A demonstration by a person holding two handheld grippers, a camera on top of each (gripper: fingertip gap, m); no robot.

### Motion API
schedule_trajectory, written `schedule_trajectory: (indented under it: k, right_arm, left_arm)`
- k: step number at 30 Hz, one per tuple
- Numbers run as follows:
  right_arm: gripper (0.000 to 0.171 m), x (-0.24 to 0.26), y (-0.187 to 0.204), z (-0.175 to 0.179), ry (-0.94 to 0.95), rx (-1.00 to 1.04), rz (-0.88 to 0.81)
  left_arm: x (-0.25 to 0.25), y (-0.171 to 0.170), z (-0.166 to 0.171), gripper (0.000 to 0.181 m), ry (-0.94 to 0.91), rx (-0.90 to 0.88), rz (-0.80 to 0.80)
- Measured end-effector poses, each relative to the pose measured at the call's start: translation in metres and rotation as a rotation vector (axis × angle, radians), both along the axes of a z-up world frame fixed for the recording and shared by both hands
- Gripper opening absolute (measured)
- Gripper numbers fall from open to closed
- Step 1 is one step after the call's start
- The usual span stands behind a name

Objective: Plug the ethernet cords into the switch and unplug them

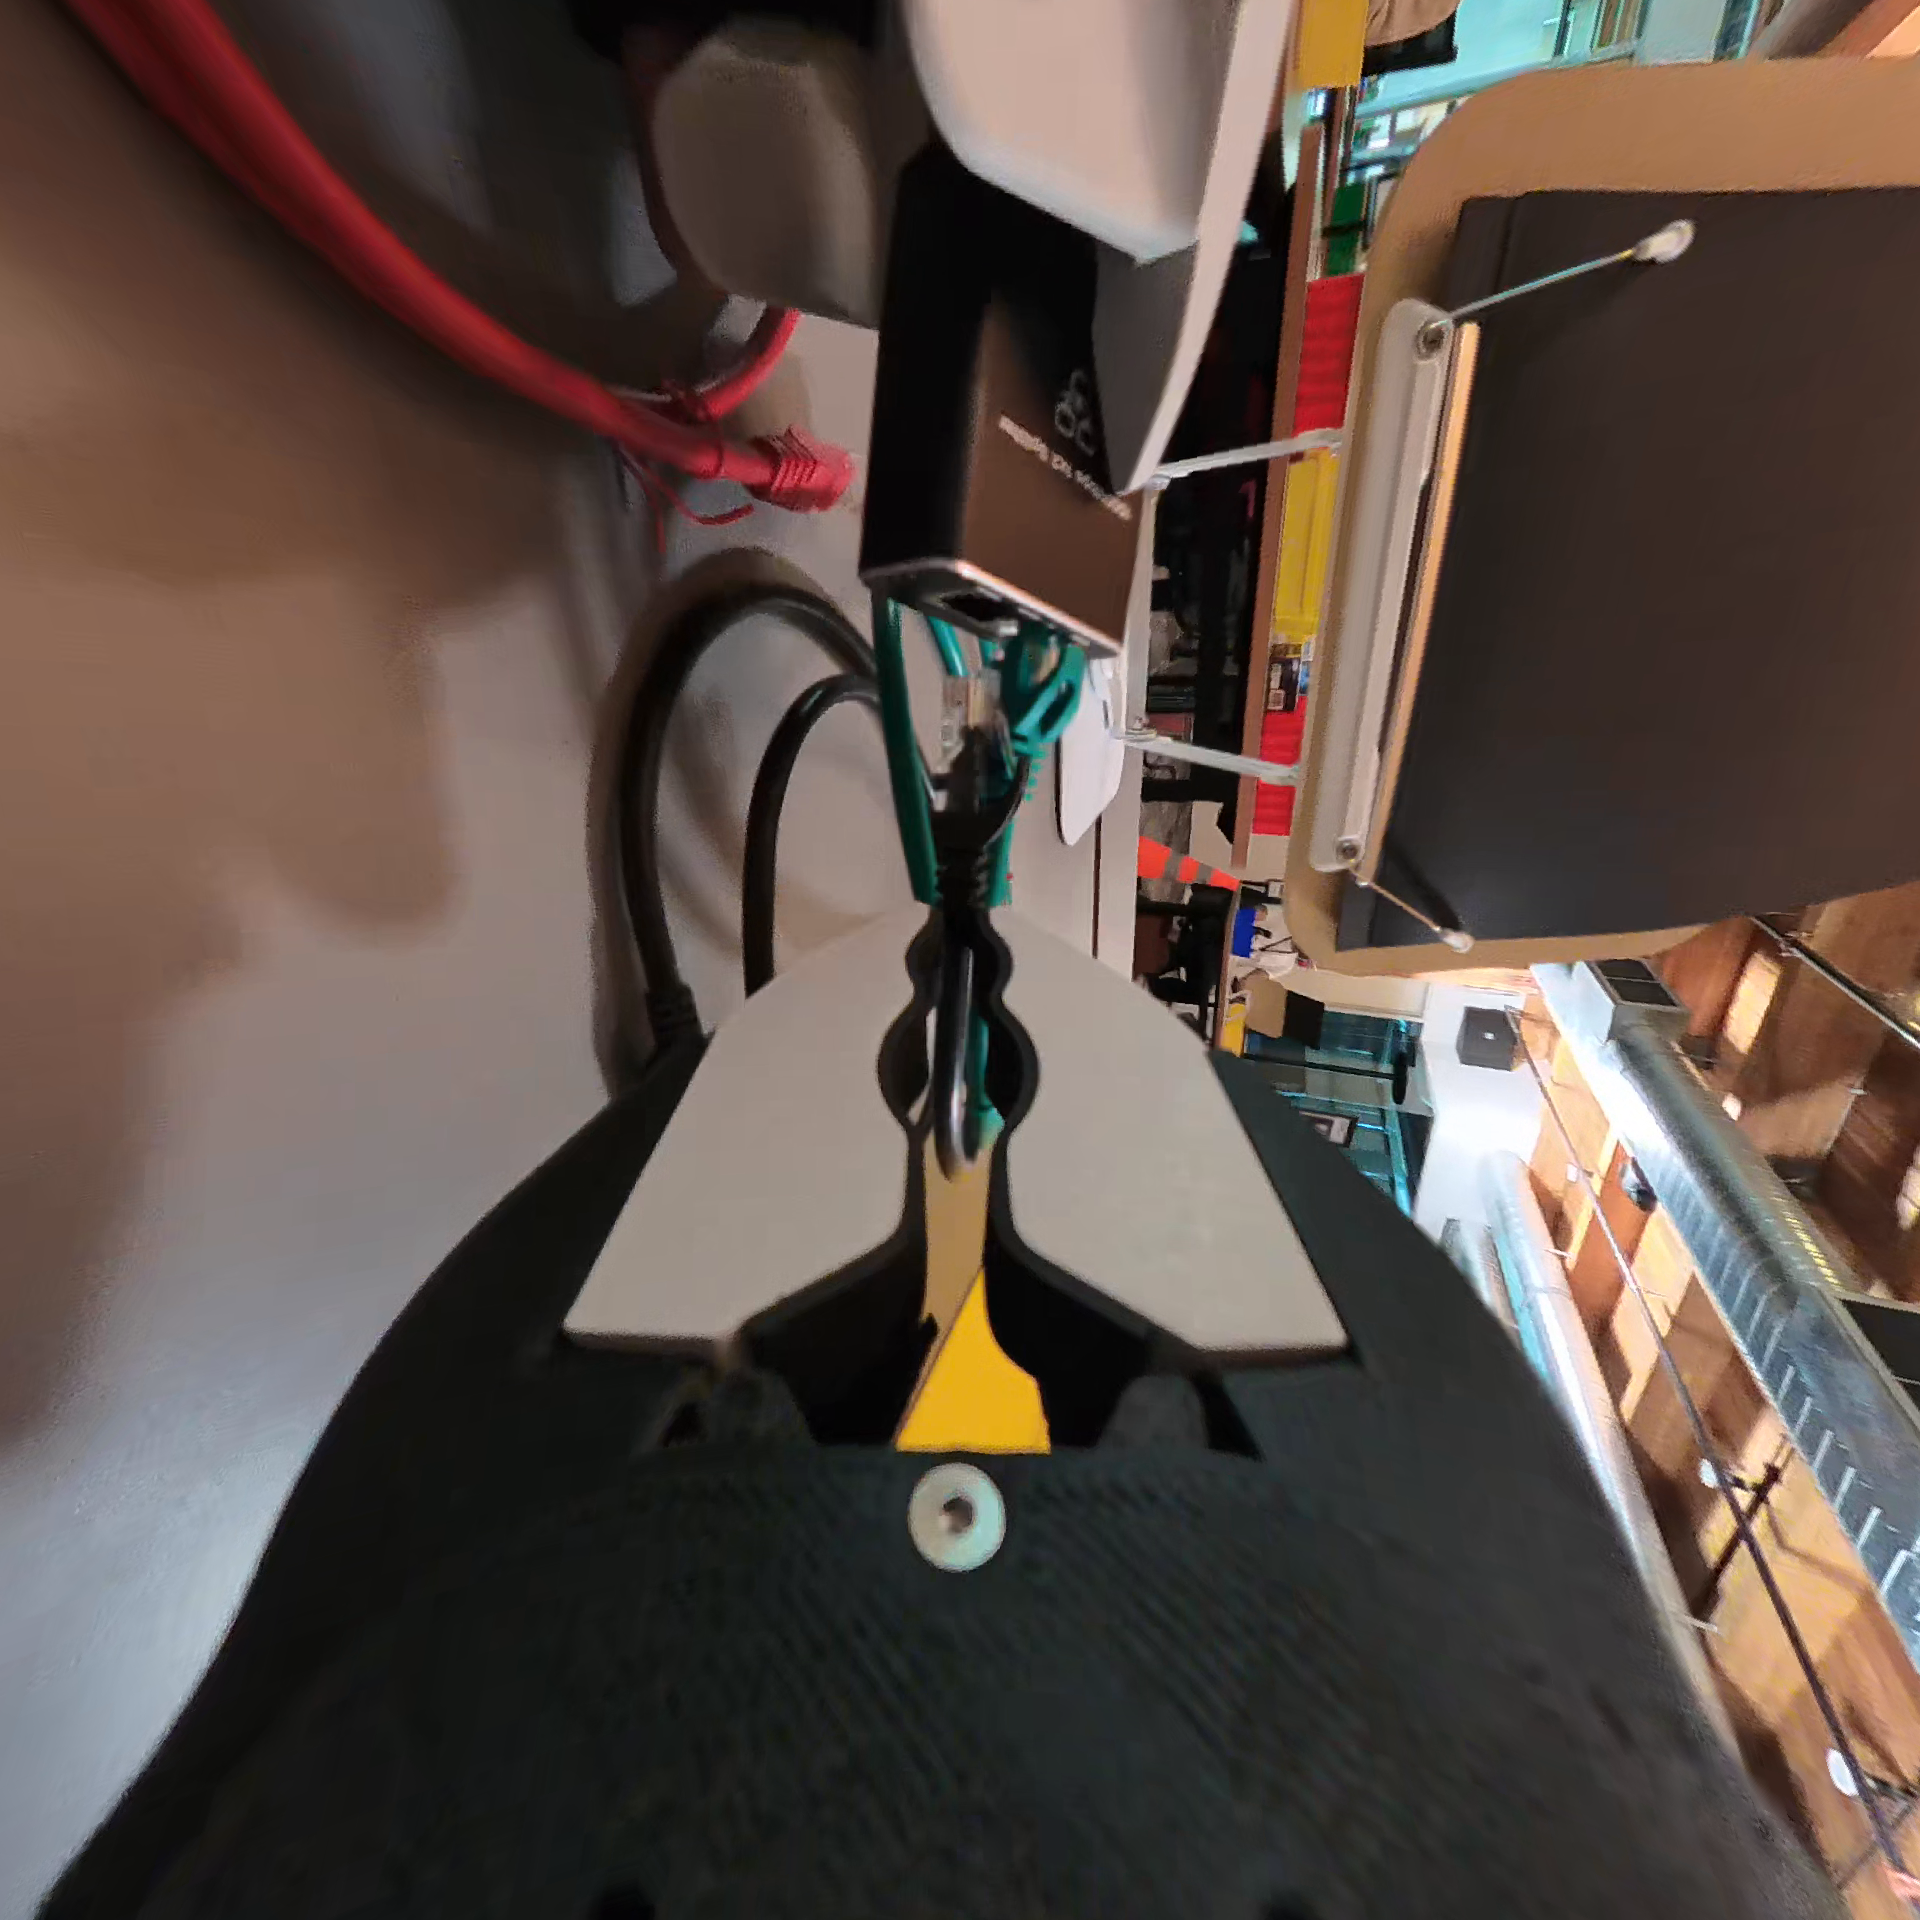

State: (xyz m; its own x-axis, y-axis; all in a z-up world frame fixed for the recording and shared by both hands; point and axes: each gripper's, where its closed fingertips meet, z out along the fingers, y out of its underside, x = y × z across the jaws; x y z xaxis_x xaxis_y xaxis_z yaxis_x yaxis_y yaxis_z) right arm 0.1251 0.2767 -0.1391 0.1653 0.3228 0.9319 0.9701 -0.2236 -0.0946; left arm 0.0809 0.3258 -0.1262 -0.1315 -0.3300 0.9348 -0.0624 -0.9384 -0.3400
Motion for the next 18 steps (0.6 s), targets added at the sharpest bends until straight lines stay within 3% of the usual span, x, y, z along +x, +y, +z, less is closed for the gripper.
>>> schedule_trajectory:
  k: [11, 18]
  right_arm:
    - [0.006, -0.026, 0.018, 0.002, -0.057, 0.073, 0.048]
    - [0.008, -0.029, 0.012, -0.01, 0.04, 0.032, 0.123]
  left_arm:
    - [-0.016, 0.014, 0.003, 0.025, -0.089, -0.135, 0.122]
    - [-0.018, 0.01, 0.006, 0.024, -0.098, -0.104, 0.099]
